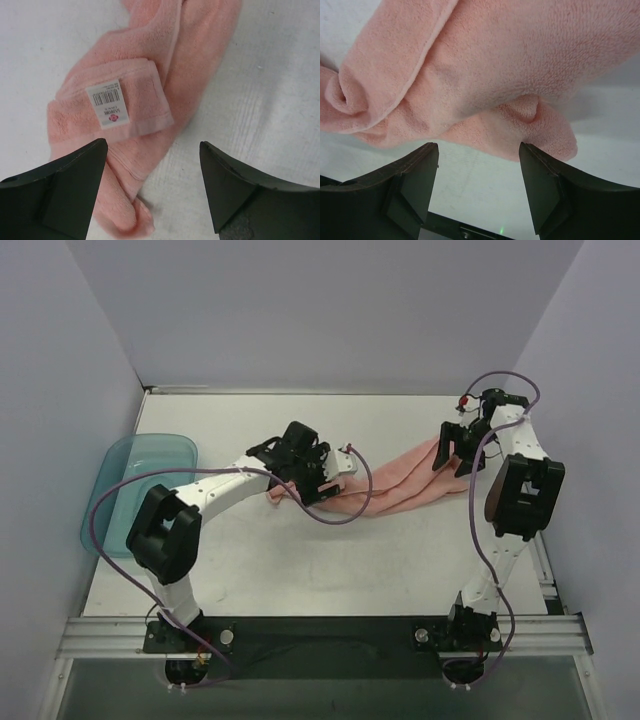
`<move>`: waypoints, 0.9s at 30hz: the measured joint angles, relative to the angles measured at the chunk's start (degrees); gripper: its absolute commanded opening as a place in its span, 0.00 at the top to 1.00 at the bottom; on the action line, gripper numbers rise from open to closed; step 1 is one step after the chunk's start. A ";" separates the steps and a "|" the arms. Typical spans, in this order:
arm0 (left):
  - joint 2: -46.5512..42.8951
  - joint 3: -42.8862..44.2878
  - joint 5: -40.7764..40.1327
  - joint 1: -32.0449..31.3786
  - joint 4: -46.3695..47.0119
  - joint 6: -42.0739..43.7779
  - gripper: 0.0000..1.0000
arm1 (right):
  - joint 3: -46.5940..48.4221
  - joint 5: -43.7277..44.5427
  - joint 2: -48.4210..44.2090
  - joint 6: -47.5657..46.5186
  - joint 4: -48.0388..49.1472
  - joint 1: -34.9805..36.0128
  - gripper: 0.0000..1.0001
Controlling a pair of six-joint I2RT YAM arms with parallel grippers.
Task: Roll the towels
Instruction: Move the towel to the center of the board, then flatten the towel
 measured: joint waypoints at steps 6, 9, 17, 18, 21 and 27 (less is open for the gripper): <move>4.87 -0.17 -5.07 -3.08 7.56 0.02 0.14 | -2.21 0.02 0.79 1.84 -0.52 -0.42 0.33; 7.10 -0.15 -6.43 -3.54 9.05 -0.15 0.14 | -3.39 0.11 0.79 2.23 -0.50 -0.48 0.33; 11.85 0.92 -12.55 -3.50 9.99 0.20 0.35 | -5.46 0.83 0.85 2.71 -0.50 -0.72 0.51; 11.93 0.92 -13.20 -3.41 9.92 0.42 0.40 | -5.66 1.07 0.87 2.78 -0.52 -0.72 0.61; 11.91 0.92 -14.58 -3.08 10.45 0.44 0.59 | -7.08 1.97 0.92 2.64 -0.48 -0.72 0.83; 10.14 0.92 -14.32 -1.33 9.55 -1.36 0.99 | -10.25 4.81 0.94 1.29 -0.74 -0.72 1.00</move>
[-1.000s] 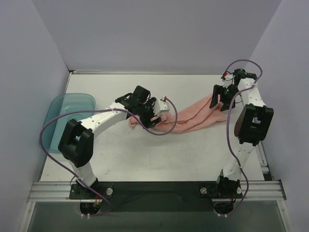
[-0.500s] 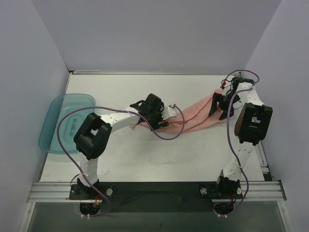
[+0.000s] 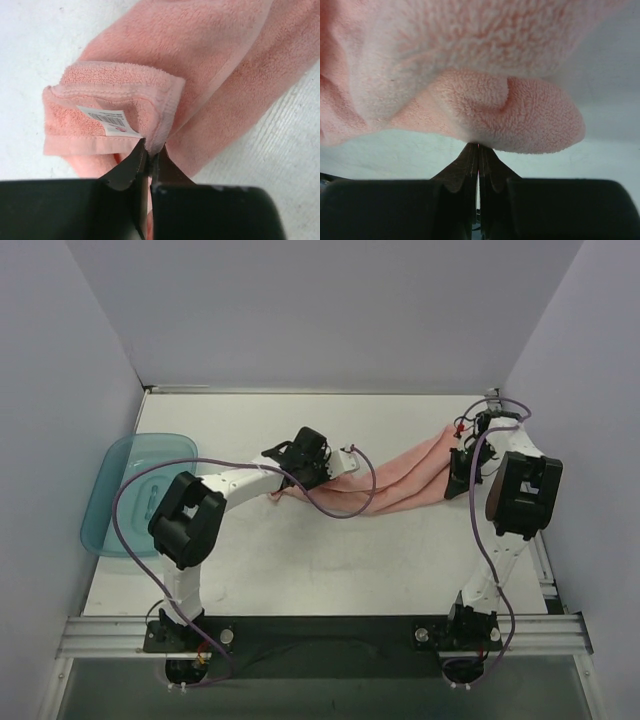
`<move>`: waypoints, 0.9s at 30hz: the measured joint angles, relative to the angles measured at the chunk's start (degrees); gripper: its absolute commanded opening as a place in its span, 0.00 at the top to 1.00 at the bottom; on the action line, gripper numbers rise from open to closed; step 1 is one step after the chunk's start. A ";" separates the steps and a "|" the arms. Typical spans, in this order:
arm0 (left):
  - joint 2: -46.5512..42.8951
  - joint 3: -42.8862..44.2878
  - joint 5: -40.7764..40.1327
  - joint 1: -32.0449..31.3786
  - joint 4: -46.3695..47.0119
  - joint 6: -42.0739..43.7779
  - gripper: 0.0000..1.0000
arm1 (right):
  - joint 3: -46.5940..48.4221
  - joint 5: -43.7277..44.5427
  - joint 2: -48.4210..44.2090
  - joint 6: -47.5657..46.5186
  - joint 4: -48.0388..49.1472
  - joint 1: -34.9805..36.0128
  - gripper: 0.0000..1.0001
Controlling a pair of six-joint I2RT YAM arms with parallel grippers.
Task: Roll the towels
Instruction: Flatten the towel
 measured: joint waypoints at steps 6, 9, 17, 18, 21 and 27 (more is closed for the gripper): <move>-7.67 -0.02 1.97 1.70 -5.70 -0.57 1.00 | -3.26 2.64 -0.70 -2.99 0.46 0.00 1.00; -12.70 -0.35 3.85 2.89 -9.68 -0.61 1.00 | -6.49 4.33 -2.47 -5.42 0.26 0.00 1.00; -22.47 -3.04 7.04 10.71 -21.22 -0.68 1.00 | -16.15 4.72 -15.72 -16.68 -3.39 0.00 1.00; -22.97 -3.21 7.10 12.52 -22.45 -0.48 1.00 | -17.44 4.04 -18.16 -18.58 -4.87 0.00 1.00; -23.96 -3.34 7.02 17.94 -25.81 0.31 1.00 | -19.37 1.92 -24.35 -23.43 -10.05 -0.02 0.84; -24.68 -3.58 5.64 21.22 -29.75 2.45 1.00 | -8.31 -1.88 -22.75 -23.39 -14.47 -3.10 0.44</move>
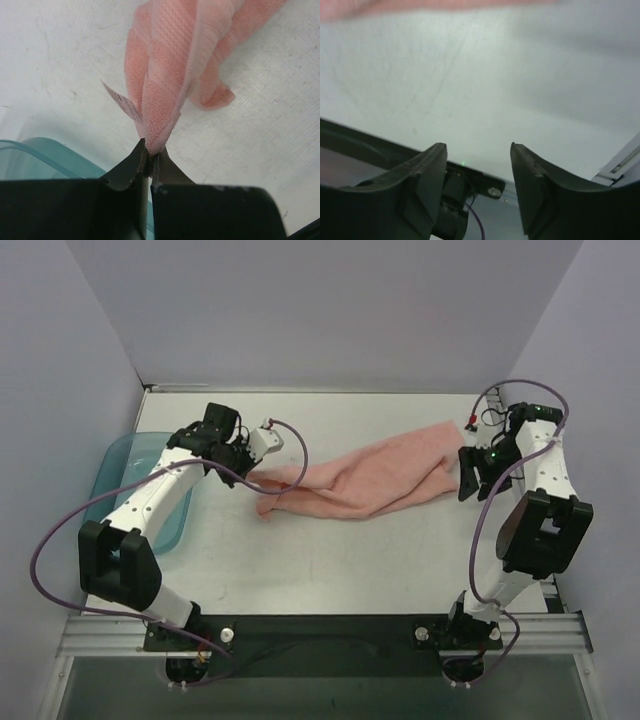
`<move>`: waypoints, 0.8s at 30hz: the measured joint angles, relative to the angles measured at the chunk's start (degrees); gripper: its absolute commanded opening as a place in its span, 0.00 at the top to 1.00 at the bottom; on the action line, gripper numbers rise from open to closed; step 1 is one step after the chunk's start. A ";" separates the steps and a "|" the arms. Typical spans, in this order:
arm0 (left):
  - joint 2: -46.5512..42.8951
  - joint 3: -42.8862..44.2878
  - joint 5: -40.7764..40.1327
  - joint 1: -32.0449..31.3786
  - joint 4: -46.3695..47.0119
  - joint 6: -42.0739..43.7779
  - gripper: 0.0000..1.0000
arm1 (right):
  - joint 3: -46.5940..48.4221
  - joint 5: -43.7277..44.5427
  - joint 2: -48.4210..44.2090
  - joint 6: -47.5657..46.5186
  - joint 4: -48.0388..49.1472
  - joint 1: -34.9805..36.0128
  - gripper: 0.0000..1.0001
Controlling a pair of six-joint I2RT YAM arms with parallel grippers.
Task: Roll the towels
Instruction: Flatten the towel
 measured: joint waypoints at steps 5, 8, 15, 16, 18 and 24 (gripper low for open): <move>2.80 0.98 -0.31 -0.09 -1.36 -0.92 1.00 | 23.10 -2.56 14.75 9.33 5.05 -1.99 0.33; 5.99 3.08 -0.35 -0.02 -1.73 -2.60 1.00 | 30.75 -3.04 23.02 14.08 7.32 -1.38 0.30; 8.35 5.68 -0.48 0.02 -2.75 -6.19 1.00 | 33.05 -2.51 36.02 19.78 10.95 4.04 0.37; 8.35 5.97 -0.48 0.02 -2.99 -6.75 1.00 | 33.05 -2.34 37.22 20.22 11.08 4.68 0.42; 8.37 6.62 -0.48 0.00 -3.56 -7.50 1.00 | 32.89 -1.68 38.71 20.59 11.26 6.19 0.56; 8.35 8.26 0.02 0.13 -5.88 -9.11 1.00 | 23.37 -0.57 35.19 17.94 11.78 6.47 1.00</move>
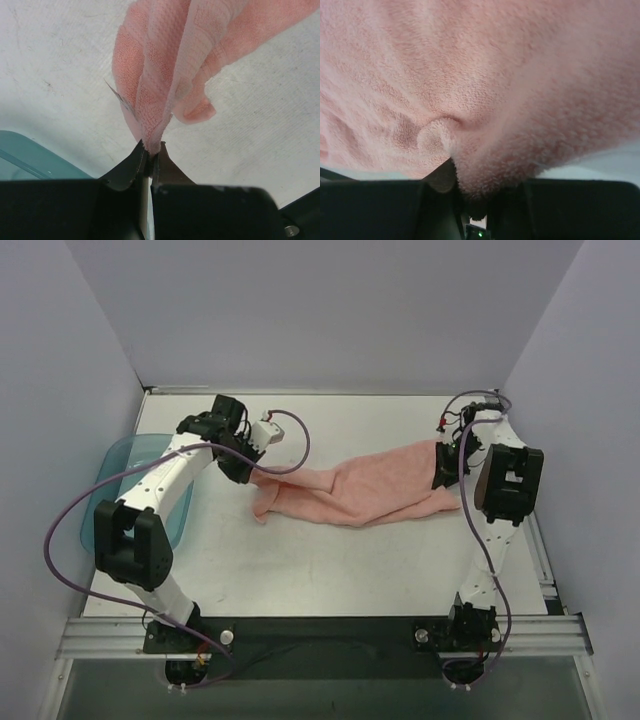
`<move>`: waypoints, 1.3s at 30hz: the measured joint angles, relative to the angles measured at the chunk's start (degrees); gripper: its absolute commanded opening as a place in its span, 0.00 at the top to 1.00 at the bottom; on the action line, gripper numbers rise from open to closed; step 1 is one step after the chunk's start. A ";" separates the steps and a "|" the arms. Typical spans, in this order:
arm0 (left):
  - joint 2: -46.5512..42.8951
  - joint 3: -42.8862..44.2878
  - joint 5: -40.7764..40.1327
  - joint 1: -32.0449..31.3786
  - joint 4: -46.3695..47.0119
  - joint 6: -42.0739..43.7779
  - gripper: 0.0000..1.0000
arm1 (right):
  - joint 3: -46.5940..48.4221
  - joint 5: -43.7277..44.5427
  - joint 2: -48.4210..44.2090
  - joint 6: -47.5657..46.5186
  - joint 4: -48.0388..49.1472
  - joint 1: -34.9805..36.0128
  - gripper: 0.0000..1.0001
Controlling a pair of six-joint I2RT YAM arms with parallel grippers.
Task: Roll the towels
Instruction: Flatten the towel
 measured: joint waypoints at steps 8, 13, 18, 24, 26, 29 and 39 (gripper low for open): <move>-2.34 -1.88 3.52 2.64 -4.44 -0.22 1.00 | -28.11 -0.22 -20.48 -11.56 -7.65 -0.74 0.23; -4.61 -3.85 3.98 4.07 -6.97 -0.07 1.00 | -28.02 -1.27 -31.08 -18.14 -12.46 -4.26 0.05; -3.13 -2.82 5.20 4.81 -8.15 -0.33 1.00 | -13.46 -1.44 -29.44 -19.98 -12.17 -13.00 0.25; 2.12 1.90 6.16 4.85 -8.61 -1.31 1.00 | -0.50 -1.07 -16.50 -17.22 -9.57 -14.25 0.45; 3.41 3.10 6.32 4.87 -8.74 -1.57 1.00 | 1.40 -0.46 -12.13 -15.91 -8.39 -14.19 0.47; 4.68 4.20 6.64 4.87 -8.83 -2.08 1.00 | 3.17 0.68 -6.58 -13.90 -6.99 -13.86 0.48; 5.68 4.31 6.67 4.87 -9.29 -2.89 1.00 | 4.79 1.51 0.42 -10.16 -5.51 -13.79 0.50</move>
